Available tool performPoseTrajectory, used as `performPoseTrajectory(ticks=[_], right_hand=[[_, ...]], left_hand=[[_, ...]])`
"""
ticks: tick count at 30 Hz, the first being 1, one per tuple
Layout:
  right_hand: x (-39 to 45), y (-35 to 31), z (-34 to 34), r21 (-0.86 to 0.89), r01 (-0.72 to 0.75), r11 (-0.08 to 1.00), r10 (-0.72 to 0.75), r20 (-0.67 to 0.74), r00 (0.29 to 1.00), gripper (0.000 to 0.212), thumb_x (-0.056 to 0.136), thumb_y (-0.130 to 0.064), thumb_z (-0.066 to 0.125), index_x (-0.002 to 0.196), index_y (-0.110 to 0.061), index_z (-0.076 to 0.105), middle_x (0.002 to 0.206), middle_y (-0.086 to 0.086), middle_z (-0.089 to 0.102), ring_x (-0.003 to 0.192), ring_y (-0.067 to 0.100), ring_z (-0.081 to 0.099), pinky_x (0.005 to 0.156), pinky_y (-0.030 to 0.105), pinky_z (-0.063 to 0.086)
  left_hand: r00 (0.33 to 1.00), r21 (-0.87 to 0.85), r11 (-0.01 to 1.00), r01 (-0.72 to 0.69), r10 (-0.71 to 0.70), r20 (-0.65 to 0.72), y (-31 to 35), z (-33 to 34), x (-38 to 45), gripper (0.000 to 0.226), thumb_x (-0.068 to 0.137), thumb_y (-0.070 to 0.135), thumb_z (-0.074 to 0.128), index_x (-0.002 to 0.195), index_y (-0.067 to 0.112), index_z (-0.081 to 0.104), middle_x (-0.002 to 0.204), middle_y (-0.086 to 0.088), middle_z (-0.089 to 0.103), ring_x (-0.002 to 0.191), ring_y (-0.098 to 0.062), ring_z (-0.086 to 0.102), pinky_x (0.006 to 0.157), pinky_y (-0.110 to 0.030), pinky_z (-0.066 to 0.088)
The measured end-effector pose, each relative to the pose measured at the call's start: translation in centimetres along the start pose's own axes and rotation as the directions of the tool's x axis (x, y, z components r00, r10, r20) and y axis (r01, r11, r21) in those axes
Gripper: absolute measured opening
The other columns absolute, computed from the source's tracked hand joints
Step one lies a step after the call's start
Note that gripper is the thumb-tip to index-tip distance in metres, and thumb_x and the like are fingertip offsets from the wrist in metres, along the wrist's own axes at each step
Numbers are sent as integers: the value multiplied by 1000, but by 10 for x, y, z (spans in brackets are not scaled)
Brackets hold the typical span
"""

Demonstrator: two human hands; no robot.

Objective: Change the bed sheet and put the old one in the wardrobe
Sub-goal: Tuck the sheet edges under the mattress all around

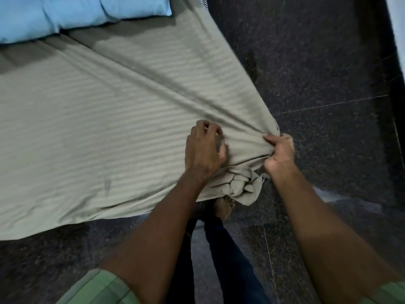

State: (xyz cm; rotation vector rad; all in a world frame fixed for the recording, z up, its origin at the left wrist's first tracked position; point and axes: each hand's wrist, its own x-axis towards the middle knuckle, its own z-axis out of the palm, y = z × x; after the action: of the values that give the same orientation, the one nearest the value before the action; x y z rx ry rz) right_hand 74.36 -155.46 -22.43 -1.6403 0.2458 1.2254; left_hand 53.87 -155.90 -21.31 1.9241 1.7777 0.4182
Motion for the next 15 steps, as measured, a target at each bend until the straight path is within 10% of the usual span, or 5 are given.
performPoseTrajectory(ticks=[4,7,10,15], right_hand=[[16,-11,10,-105,152,983,-176,-282,943,32,60,10,70,71,-17,58,82,7,66,80,24,60,63,34,51],[16,-9,18,-490,140,860,-149,21,989,11,76,-18,81,81,-15,72,86,4,76,79,22,70,65,32,56],[15,0,33,-755,172,633,-18,207,978,44,78,-49,82,97,-12,66,91,1,72,81,19,69,59,31,49],[24,-2,85,-563,-11,827,186,254,949,37,89,-44,75,98,-8,74,76,5,75,64,21,72,48,23,53]], left_hand=[[998,-52,998,-24,27,63,3,7,15,49,84,36,71,128,21,55,139,-6,43,120,-27,51,96,-45,50],[992,-72,997,35,-25,126,7,12,23,48,87,32,70,130,20,53,136,-7,46,119,-29,53,96,-47,51],[984,-10,1000,21,-19,177,13,16,28,46,86,27,68,129,21,52,133,-8,49,116,-30,53,95,-48,50],[991,29,999,18,-22,129,19,13,43,41,88,24,63,128,21,53,129,-7,52,110,-28,56,90,-45,52]])
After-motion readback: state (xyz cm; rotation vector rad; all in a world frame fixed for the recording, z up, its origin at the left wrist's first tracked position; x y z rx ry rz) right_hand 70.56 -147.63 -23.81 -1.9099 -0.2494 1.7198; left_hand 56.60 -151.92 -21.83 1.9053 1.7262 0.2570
